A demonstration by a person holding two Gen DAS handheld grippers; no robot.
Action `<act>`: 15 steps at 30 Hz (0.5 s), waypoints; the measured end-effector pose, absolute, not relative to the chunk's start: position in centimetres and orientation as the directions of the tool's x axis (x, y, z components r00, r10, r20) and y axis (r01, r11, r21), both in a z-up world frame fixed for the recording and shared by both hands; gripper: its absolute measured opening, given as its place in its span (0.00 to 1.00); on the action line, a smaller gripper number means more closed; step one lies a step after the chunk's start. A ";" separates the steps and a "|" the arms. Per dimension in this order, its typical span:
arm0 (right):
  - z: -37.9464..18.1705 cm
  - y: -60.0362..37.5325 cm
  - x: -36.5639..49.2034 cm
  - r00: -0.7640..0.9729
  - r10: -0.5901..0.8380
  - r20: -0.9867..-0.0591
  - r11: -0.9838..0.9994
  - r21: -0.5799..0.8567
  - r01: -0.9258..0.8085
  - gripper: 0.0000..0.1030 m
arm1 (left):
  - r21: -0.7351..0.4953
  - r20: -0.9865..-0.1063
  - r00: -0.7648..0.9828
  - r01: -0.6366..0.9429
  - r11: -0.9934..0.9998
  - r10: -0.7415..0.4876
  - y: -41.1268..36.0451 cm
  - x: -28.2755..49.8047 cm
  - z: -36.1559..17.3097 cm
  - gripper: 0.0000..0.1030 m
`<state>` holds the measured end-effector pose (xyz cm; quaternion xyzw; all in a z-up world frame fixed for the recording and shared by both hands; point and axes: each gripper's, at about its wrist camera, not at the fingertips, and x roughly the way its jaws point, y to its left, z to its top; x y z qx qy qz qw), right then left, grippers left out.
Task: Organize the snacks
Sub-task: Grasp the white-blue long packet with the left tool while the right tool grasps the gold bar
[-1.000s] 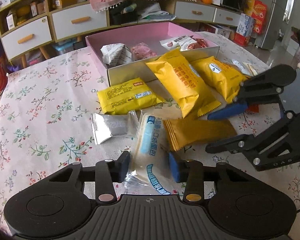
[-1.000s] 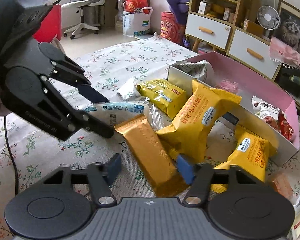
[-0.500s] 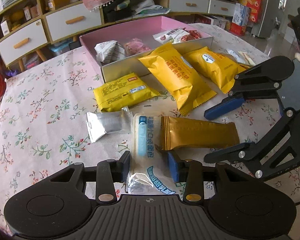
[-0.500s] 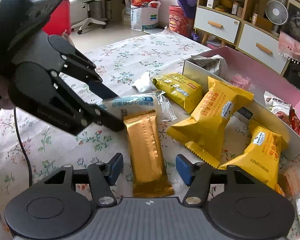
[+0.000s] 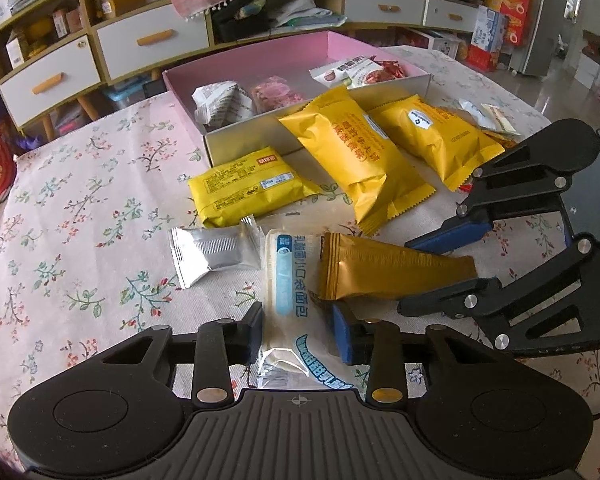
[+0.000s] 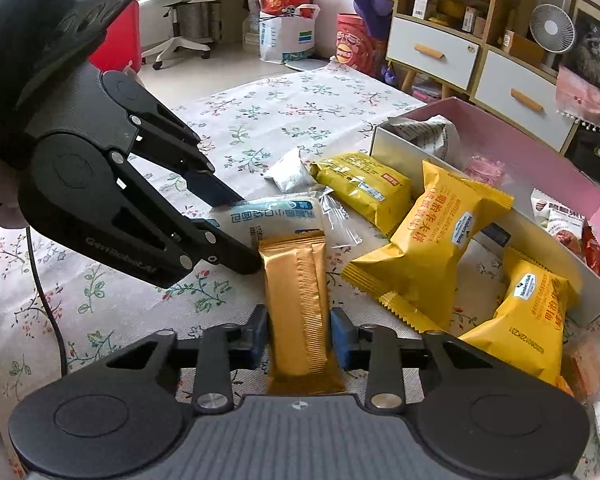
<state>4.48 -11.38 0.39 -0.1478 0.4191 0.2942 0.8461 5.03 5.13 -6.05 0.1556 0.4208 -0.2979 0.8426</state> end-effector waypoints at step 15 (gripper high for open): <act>2.5 -13.5 4.1 0.559 0.331 -0.760 0.827 -0.052 -0.560 0.11 | 0.005 -0.797 0.478 0.616 0.787 -0.370 5.0 4.8 -4.8 0.15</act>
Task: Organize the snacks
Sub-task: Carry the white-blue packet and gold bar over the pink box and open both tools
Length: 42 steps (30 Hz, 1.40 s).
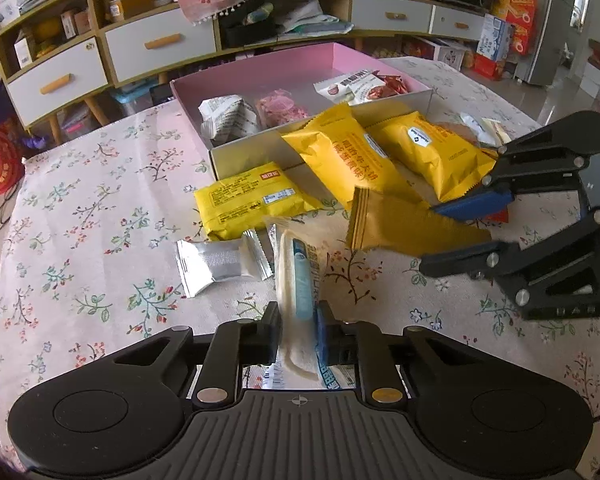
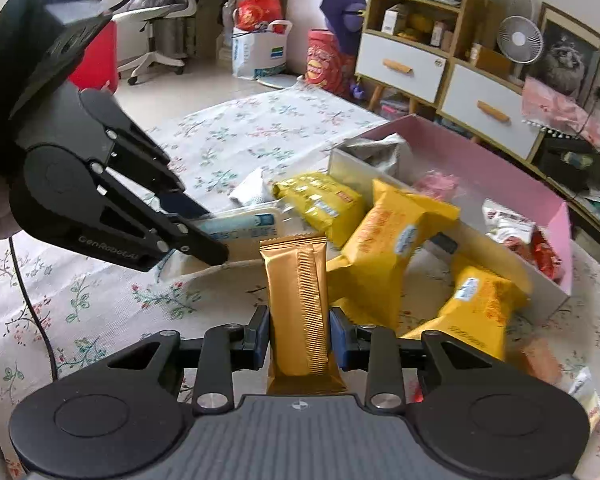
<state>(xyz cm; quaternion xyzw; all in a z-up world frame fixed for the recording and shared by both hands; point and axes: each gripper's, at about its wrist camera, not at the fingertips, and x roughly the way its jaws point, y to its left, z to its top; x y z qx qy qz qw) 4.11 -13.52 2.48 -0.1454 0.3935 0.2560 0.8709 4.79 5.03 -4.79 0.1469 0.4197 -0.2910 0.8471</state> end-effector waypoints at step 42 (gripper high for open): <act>4.4 -19.0 13.6 0.688 0.200 -0.697 0.940 -0.061 -0.335 0.11 | -0.096 -0.692 0.594 0.487 0.868 -0.410 0.2 11.6 0.5 0.14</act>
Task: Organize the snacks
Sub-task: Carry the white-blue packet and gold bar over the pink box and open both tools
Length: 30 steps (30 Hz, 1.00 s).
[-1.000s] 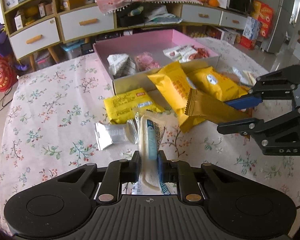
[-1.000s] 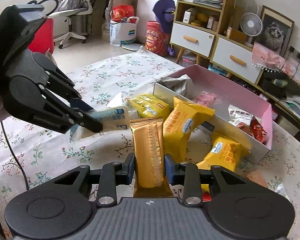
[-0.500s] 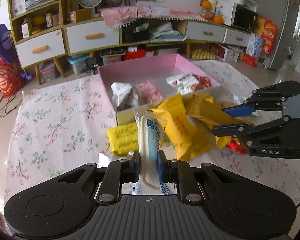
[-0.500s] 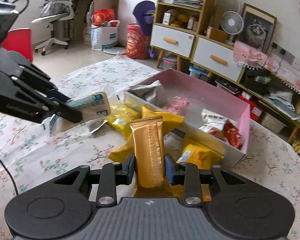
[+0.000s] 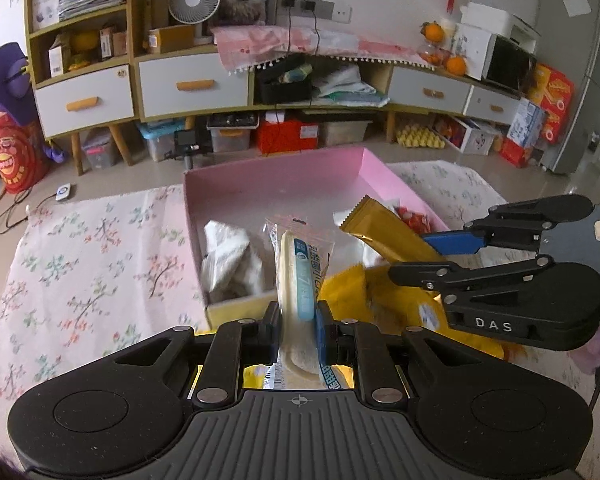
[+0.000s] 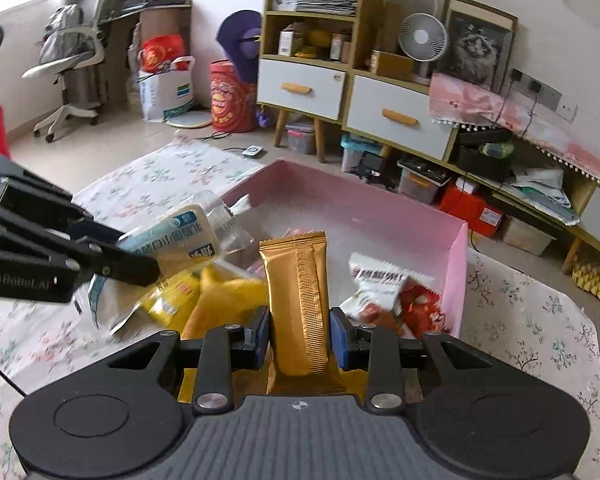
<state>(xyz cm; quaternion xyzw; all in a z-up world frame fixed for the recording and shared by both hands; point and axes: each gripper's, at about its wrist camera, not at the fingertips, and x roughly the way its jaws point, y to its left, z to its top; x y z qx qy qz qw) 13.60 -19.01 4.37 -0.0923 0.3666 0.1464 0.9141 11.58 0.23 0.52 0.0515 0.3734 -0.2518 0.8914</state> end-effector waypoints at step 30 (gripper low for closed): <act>1.8 -25.7 22.2 0.712 0.191 -0.676 0.980 0.094 -0.174 0.11 | 0.049 -0.707 0.642 0.462 0.885 -0.297 -8.9 22.3 -2.1 0.14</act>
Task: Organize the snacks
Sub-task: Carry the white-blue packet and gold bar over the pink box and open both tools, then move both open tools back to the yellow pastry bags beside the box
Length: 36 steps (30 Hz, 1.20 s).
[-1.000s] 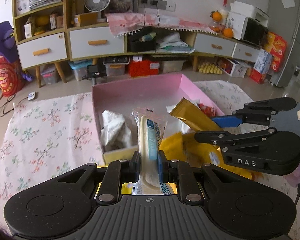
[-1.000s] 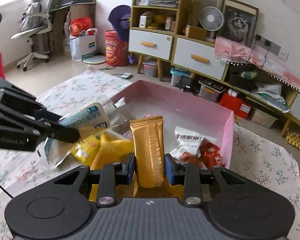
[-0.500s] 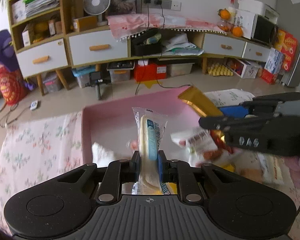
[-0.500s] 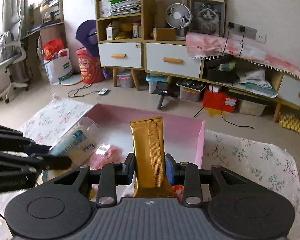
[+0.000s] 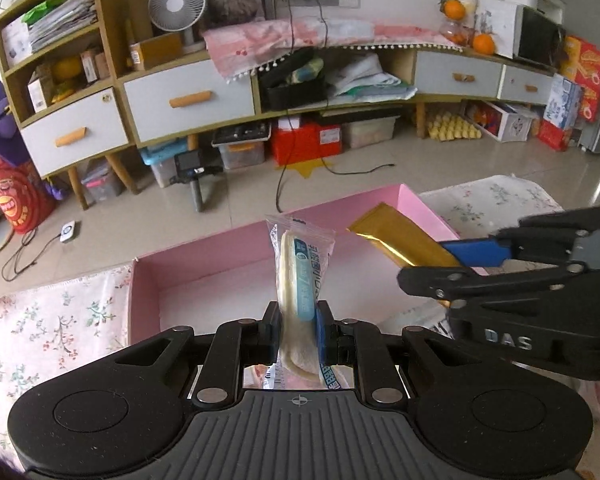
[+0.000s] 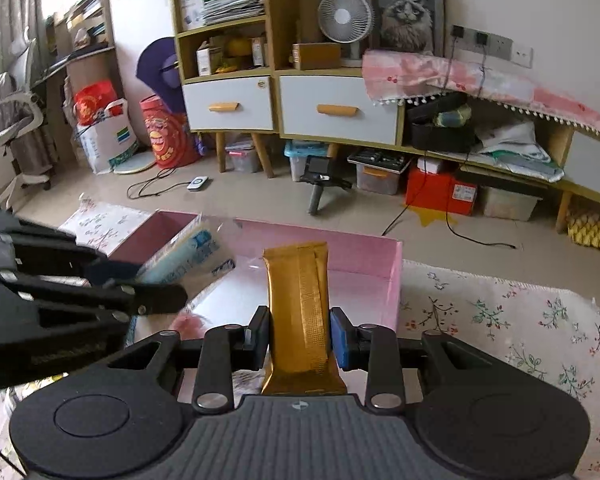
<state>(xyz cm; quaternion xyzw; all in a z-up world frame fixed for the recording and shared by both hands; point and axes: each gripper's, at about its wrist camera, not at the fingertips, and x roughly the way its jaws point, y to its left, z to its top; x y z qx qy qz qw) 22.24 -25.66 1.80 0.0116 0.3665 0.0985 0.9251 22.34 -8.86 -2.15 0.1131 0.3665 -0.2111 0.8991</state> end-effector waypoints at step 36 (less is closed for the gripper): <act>7.3 -24.6 16.4 0.730 0.151 -0.667 0.983 0.024 -0.182 0.73 | 0.025 -0.688 0.661 0.434 0.901 -0.299 -5.1 16.7 1.7 0.82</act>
